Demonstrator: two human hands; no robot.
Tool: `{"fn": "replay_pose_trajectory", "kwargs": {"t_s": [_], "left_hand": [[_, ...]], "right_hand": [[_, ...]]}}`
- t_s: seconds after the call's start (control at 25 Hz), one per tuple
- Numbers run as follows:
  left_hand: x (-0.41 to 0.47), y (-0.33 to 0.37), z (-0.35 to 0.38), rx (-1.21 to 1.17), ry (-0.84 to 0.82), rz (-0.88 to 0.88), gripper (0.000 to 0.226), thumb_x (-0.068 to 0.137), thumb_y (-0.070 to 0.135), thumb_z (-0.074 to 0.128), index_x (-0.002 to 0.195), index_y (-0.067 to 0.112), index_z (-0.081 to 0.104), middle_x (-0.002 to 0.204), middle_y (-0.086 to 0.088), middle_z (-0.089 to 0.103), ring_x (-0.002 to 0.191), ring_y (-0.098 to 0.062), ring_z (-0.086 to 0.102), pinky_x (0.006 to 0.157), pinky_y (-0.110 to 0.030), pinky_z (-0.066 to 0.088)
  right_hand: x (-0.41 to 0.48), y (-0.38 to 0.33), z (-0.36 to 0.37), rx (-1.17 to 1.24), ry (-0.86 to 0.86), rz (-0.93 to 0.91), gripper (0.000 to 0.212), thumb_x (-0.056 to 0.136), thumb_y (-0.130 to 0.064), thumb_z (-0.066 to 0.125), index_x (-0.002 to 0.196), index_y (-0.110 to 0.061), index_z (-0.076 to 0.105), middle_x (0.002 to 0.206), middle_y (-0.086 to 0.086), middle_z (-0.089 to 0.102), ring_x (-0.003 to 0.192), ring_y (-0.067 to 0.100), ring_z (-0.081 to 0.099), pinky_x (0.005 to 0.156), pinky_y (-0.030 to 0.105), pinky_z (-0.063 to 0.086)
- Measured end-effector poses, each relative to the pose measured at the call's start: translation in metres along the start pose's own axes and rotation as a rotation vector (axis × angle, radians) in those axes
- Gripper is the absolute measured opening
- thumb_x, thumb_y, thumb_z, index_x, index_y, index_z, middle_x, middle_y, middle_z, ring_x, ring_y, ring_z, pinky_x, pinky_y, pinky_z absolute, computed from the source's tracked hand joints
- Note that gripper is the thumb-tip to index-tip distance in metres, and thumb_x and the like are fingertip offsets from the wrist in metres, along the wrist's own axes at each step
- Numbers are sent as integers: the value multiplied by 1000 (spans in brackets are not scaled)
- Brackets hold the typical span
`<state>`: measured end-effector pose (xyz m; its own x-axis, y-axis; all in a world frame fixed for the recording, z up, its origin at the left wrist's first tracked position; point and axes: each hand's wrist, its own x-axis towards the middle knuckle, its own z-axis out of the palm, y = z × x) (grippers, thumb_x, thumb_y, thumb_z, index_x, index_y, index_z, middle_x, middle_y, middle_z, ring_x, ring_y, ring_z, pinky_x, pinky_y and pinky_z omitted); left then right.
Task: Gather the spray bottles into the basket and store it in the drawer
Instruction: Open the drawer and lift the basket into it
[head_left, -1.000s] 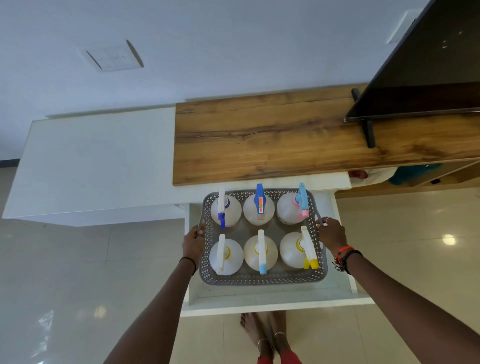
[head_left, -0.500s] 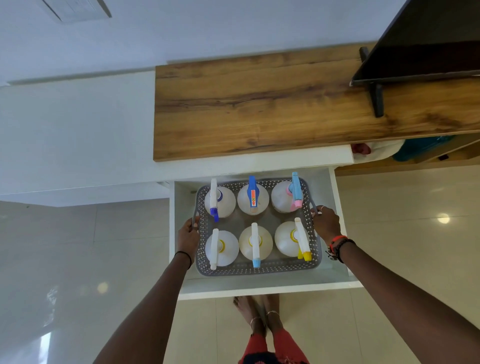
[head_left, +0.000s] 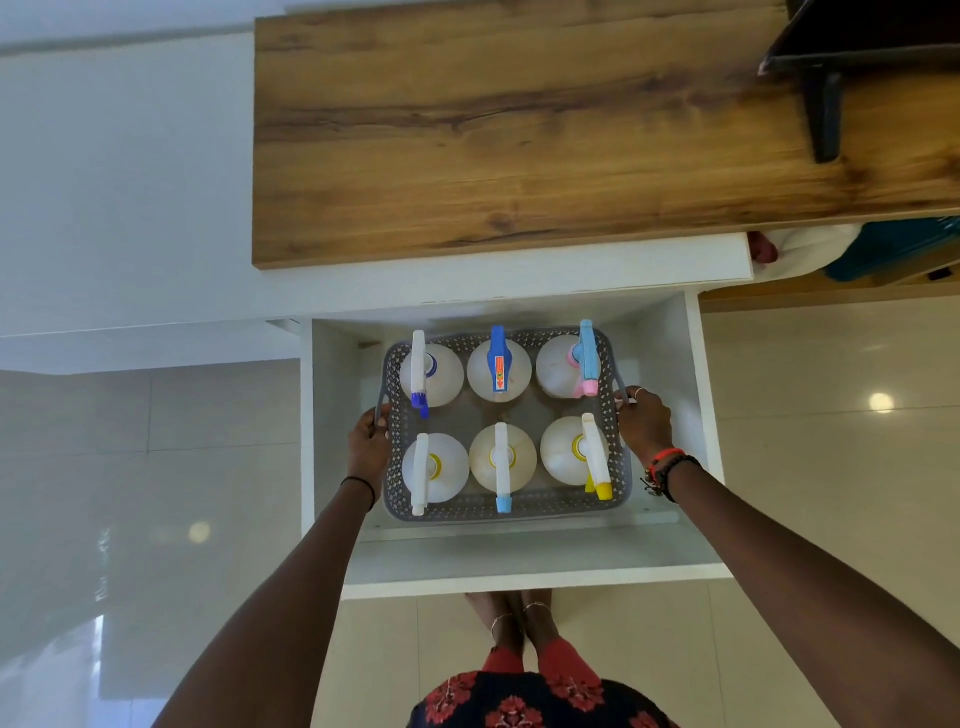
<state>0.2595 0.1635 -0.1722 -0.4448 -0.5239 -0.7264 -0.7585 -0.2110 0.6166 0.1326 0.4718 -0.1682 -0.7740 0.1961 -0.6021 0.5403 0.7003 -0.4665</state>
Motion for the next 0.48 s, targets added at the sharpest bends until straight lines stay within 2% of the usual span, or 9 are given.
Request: {"fn": "replay_pose_trajectory", "kwargs": {"t_s": [0.2,0.28,0.48], "left_hand": [[31,-21,9,4,3,-2,28,99,8,43,122,3,60,108,-14,63,99,-24,57,98,-43,48],[41,-29,12,-6,8,-16,28,100,10,44,122,6,61,116,-18,65,101,-25,58,102,-47,48],[55,-49,18,4,16,-32,30,100,16,45,123,9,62,123,-19,65,117,-38,60,105,-52,47]], "right_hand": [[20,14,24,-1,3,0,30,92,-7,42,108,-1,67,111,22,68,105,38,60,90,38,48],[26,19,33,-4,11,-1,30,93,-9,42,107,0,66,110,22,68,105,38,60,90,38,47],[37,29,48,-17,32,2,31,95,-12,41,108,0,66,112,22,67,106,38,60,89,38,46]]}}
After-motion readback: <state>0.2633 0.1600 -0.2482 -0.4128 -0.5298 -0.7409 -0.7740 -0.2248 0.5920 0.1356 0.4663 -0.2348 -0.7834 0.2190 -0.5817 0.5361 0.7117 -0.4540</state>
